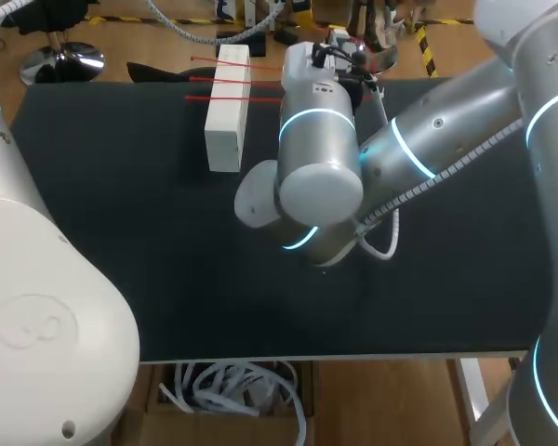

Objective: Grab the tape and strap the tape.

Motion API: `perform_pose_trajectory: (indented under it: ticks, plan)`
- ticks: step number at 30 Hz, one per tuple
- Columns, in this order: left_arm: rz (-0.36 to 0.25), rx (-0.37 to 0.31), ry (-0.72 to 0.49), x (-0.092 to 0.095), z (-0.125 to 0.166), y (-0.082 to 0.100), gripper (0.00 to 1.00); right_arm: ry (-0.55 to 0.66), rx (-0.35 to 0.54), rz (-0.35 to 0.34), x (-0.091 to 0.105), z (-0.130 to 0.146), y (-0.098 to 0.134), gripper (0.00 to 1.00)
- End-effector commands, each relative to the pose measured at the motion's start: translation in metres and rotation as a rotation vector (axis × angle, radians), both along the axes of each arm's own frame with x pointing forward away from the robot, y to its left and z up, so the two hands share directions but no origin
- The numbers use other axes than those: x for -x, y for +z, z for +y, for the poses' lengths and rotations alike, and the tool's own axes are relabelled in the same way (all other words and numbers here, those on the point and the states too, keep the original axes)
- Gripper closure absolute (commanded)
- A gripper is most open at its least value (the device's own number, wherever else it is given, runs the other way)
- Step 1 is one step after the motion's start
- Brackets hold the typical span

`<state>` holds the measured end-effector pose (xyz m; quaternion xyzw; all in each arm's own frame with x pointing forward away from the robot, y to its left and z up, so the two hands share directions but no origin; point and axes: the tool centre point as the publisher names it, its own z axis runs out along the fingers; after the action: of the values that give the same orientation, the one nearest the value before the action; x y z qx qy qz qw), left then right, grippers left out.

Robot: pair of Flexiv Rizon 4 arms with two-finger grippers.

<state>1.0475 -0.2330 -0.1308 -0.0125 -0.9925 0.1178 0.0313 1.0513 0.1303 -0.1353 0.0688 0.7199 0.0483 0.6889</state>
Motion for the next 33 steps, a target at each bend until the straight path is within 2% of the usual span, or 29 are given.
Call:
perform_pose_trajectory:
  ticks: [1,33]
  plan:
    - [0.000,-0.004,0.001,0.0001,-0.0007,0.0011,1.00,0.005,-0.002,0.008,0.0000,-0.0004,0.0056,1.00]
    - [0.000,-0.004,0.001,0.0001,-0.0007,0.0011,1.00,0.021,-0.018,-0.006,-0.0038,0.0040,0.0116,1.00]
